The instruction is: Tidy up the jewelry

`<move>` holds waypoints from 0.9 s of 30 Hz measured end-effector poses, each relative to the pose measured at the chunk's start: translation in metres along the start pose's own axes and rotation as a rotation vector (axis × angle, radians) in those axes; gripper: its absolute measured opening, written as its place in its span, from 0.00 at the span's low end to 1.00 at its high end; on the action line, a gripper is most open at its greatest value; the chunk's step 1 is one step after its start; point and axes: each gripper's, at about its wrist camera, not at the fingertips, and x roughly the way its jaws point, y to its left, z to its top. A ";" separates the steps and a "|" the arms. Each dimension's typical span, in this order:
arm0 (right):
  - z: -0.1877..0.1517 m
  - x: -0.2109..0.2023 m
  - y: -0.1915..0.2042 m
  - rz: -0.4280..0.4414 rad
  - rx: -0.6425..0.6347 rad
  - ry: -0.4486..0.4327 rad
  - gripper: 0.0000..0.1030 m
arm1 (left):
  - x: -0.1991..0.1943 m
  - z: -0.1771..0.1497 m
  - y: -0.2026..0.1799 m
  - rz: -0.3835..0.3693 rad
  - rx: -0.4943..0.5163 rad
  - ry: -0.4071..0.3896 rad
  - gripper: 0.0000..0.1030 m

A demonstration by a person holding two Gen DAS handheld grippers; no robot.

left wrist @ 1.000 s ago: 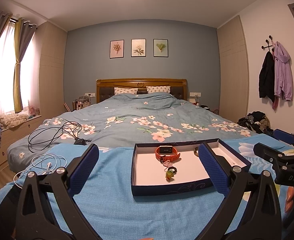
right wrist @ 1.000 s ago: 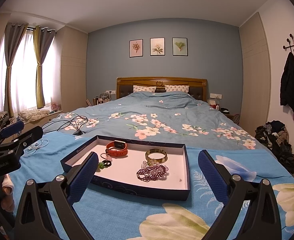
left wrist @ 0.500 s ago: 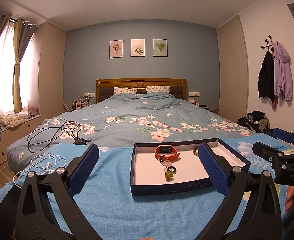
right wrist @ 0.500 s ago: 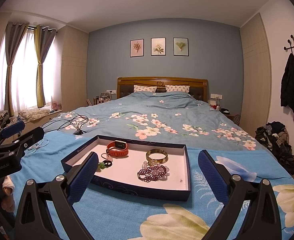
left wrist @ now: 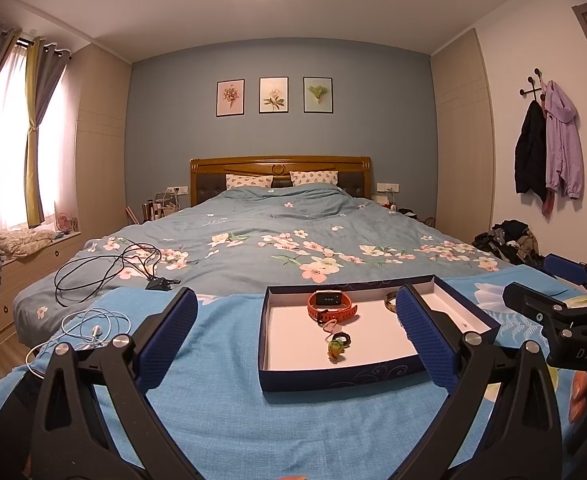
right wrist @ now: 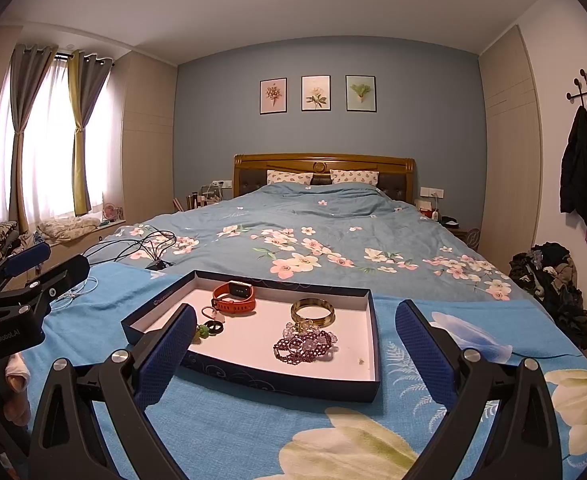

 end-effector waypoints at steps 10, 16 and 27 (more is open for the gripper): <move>0.000 0.000 0.000 -0.001 -0.001 0.003 0.93 | 0.001 -0.001 -0.001 0.001 -0.001 0.005 0.95; 0.000 -0.001 -0.001 -0.002 0.000 0.004 0.93 | 0.002 -0.002 -0.001 0.000 0.000 0.009 0.95; -0.001 0.001 0.000 -0.002 0.003 0.005 0.93 | 0.003 -0.003 -0.001 0.002 0.001 0.016 0.95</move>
